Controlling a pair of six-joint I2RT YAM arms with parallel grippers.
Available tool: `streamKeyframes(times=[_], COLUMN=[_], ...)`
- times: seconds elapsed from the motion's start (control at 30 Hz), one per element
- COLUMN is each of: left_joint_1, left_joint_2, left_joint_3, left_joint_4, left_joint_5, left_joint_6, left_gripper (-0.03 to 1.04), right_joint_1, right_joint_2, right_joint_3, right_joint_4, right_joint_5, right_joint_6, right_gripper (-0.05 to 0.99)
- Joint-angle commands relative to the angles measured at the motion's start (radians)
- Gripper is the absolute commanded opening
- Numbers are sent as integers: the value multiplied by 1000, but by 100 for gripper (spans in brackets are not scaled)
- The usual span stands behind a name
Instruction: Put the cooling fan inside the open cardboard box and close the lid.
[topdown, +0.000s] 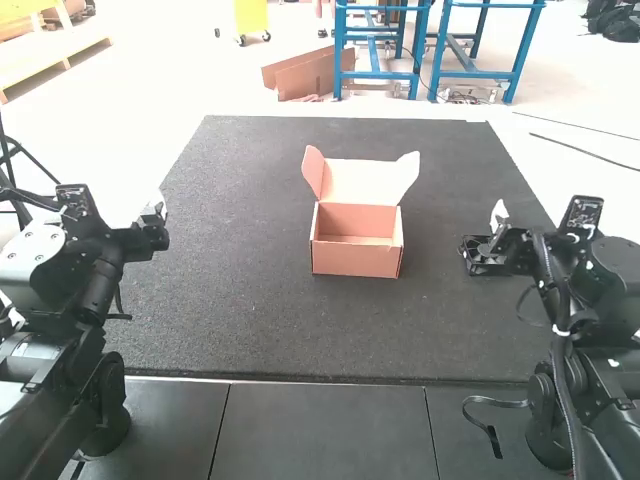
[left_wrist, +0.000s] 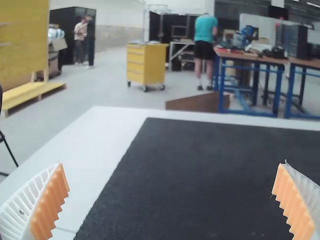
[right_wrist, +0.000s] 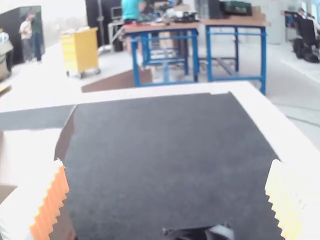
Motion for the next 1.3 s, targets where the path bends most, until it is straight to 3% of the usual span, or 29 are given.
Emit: streamKeyframes(times=[0.0, 0.3, 0.53, 0.87, 1.27], left_joint_1=[-7, -7, -4, -8, -7], left_joint_2=[-10, 36, 142, 255, 464], left_joint_3=[54, 164, 253, 440, 692], left_joint_4=[5, 12, 12, -115, -449], left_joint_5=[26, 60, 48, 44, 43], left_joint_6=[-5, -5, -5, -5, -7], left_gripper=[97, 97, 97, 97, 97], right_joint_1=[-12, -14, -26, -29, -32], right_joint_2=[-6, 25, 181, 433, 697], right_joint_3=[18, 127, 257, 555, 914], right_joint_4=[23, 30, 43, -162, -622], right_joint_5=[19, 17, 31, 51, 57], right_joint_6=[4, -33, -49, 6, 99], right_gripper=[91, 91, 91, 91, 91])
